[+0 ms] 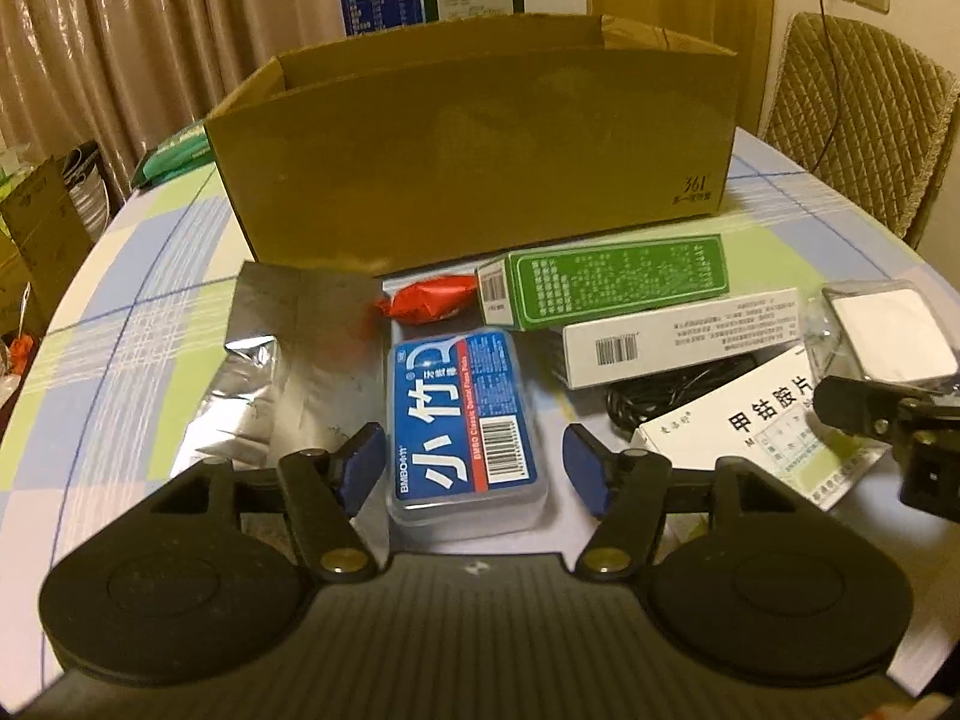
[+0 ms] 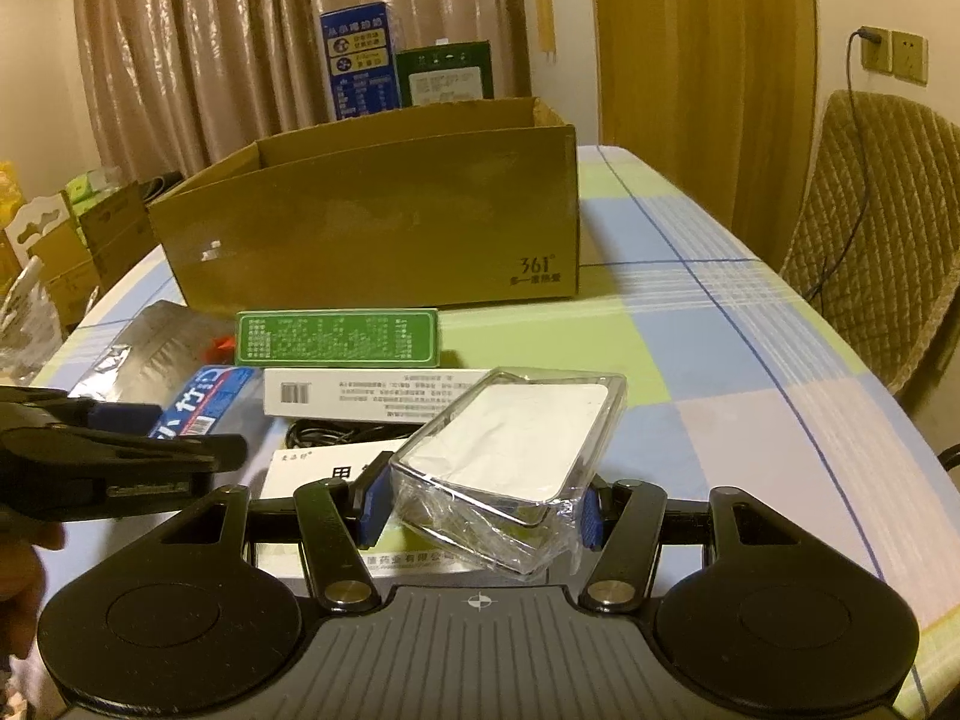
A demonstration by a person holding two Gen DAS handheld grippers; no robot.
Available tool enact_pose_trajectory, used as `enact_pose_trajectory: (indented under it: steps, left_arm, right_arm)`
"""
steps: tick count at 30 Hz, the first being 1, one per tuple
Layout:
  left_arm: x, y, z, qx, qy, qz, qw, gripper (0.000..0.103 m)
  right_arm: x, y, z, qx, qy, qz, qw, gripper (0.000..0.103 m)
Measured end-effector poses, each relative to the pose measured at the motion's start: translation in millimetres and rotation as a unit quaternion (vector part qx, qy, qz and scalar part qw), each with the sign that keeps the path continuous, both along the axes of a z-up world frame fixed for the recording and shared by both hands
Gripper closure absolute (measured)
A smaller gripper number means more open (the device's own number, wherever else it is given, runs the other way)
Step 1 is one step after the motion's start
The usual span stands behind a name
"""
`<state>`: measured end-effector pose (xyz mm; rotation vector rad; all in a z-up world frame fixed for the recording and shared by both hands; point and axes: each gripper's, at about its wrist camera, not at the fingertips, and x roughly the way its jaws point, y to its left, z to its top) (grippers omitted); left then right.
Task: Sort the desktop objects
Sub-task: 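Carry the toothpick box and clear case over the cardboard box with both grippers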
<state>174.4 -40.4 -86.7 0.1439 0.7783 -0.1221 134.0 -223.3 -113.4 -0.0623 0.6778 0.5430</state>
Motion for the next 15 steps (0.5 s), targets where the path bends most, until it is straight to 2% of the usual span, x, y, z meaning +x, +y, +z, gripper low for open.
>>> enact_pose_trajectory:
  steps: [5,10,15]
  left_arm:
    - [1.7,-0.6,-5.0,-0.005,0.015,0.003,0.9999,0.048]
    - [-2.7,3.5,-1.6,-0.017,0.024,0.010,0.9995,0.048]
    - [-3.1,0.4,-2.4,-0.009,0.017,0.006,0.9998,0.047]
  right_arm:
    - [-1.9,0.2,-0.1,-0.001,0.002,0.007,1.000,0.048]
    - [-2.9,3.7,-2.0,-0.008,0.007,0.008,1.000,0.048]
    - [-3.6,5.1,-4.8,-0.013,0.005,0.010,1.000,0.047]
